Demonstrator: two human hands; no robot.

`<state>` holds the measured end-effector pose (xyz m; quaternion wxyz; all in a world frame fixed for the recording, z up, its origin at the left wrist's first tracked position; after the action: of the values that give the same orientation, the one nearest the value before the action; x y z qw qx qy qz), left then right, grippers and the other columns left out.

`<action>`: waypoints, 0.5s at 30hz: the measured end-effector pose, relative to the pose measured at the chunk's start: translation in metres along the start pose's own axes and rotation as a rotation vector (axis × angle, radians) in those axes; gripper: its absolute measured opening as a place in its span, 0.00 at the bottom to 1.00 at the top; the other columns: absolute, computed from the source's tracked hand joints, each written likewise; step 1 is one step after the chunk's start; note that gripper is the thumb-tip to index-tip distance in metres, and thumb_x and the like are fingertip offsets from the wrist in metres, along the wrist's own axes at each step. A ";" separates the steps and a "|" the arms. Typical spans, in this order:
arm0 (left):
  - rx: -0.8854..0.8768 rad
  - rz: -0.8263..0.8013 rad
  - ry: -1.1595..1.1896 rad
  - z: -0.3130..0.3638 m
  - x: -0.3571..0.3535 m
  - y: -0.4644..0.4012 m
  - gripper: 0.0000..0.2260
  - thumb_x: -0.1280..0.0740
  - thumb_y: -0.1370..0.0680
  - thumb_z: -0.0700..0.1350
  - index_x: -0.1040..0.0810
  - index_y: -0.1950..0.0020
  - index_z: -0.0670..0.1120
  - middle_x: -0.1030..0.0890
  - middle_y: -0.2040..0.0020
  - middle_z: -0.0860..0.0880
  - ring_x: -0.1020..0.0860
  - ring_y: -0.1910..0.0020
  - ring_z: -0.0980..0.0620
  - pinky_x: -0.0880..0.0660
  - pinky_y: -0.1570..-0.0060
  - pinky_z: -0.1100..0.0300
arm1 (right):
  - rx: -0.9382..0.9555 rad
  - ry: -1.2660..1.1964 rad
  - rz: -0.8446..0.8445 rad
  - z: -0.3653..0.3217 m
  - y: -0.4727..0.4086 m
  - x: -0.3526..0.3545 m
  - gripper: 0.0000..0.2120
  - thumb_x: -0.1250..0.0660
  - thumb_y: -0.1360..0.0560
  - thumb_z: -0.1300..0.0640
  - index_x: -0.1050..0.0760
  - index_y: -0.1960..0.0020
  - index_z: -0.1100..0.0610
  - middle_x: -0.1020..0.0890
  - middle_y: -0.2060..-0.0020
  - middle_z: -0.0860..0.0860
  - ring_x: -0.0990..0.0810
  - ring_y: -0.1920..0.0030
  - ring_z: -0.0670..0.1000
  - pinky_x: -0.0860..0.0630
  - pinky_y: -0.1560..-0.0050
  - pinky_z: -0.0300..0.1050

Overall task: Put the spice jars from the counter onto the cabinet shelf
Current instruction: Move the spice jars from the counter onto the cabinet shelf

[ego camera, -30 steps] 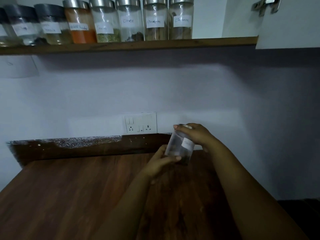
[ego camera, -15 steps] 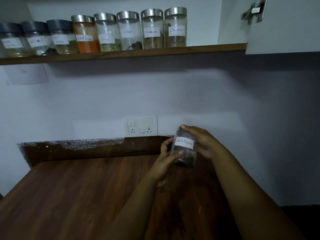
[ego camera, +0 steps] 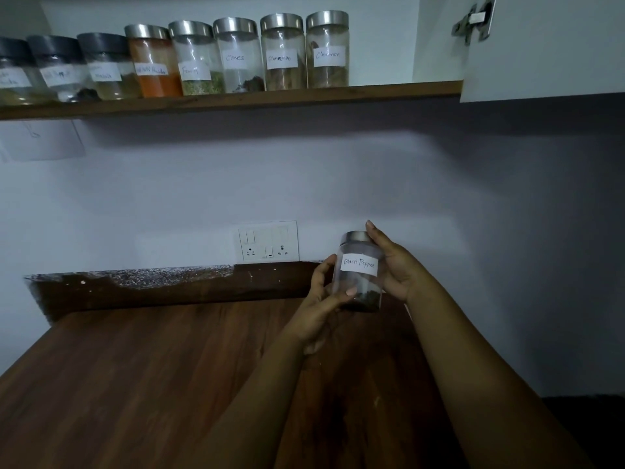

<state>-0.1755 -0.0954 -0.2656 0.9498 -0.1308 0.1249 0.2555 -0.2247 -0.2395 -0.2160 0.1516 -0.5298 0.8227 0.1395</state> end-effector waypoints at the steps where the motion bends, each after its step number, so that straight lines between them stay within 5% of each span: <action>1: -0.014 0.012 0.003 0.001 0.000 -0.002 0.36 0.24 0.31 0.45 0.36 0.28 0.59 0.25 0.35 0.46 0.24 0.36 0.44 0.25 0.39 0.46 | 0.012 -0.013 -0.022 -0.001 0.001 -0.001 0.31 0.29 0.32 0.38 0.23 0.38 0.58 0.17 0.48 0.59 0.19 0.48 0.59 0.20 0.47 0.55; 5: -0.095 0.106 0.083 0.009 0.002 -0.011 0.29 0.29 0.27 0.42 0.34 0.29 0.56 0.26 0.34 0.43 0.22 0.38 0.42 0.24 0.41 0.46 | 0.041 0.078 -0.074 -0.002 0.004 0.005 0.35 0.28 0.33 0.44 0.32 0.29 0.51 0.23 0.37 0.58 0.22 0.40 0.60 0.21 0.47 0.59; 8: -0.159 0.168 0.075 0.021 0.004 -0.022 0.29 0.28 0.27 0.45 0.35 0.29 0.54 0.25 0.34 0.43 0.22 0.37 0.44 0.23 0.43 0.53 | 0.000 0.221 -0.145 -0.002 0.008 0.008 0.39 0.24 0.35 0.52 0.37 0.28 0.45 0.22 0.38 0.55 0.22 0.39 0.60 0.21 0.46 0.62; 12: -0.234 0.202 0.001 0.043 -0.002 -0.038 0.26 0.29 0.27 0.49 0.30 0.31 0.49 0.23 0.35 0.43 0.22 0.37 0.46 0.24 0.41 0.55 | 0.147 0.232 -0.169 -0.021 0.008 0.000 0.42 0.22 0.38 0.61 0.35 0.28 0.51 0.17 0.43 0.58 0.17 0.43 0.56 0.19 0.47 0.50; 15: -0.280 0.227 -0.189 0.065 -0.009 -0.050 0.26 0.28 0.28 0.55 0.29 0.31 0.56 0.24 0.34 0.49 0.25 0.35 0.51 0.27 0.38 0.54 | 0.270 0.251 -0.120 -0.052 0.008 -0.004 0.44 0.22 0.39 0.65 0.35 0.27 0.51 0.21 0.40 0.59 0.19 0.41 0.55 0.20 0.44 0.46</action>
<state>-0.1461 -0.1213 -0.1926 0.8948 -0.2222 0.0123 0.3871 -0.2359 -0.2538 -0.1661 0.1255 -0.5661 0.8133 -0.0487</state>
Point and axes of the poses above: each hand's wrist, its own y-axis away from the middle knuckle, its own x-axis out of the back of the hand, z = x × y, the point moved 3 cm from there along -y, towards the middle knuckle
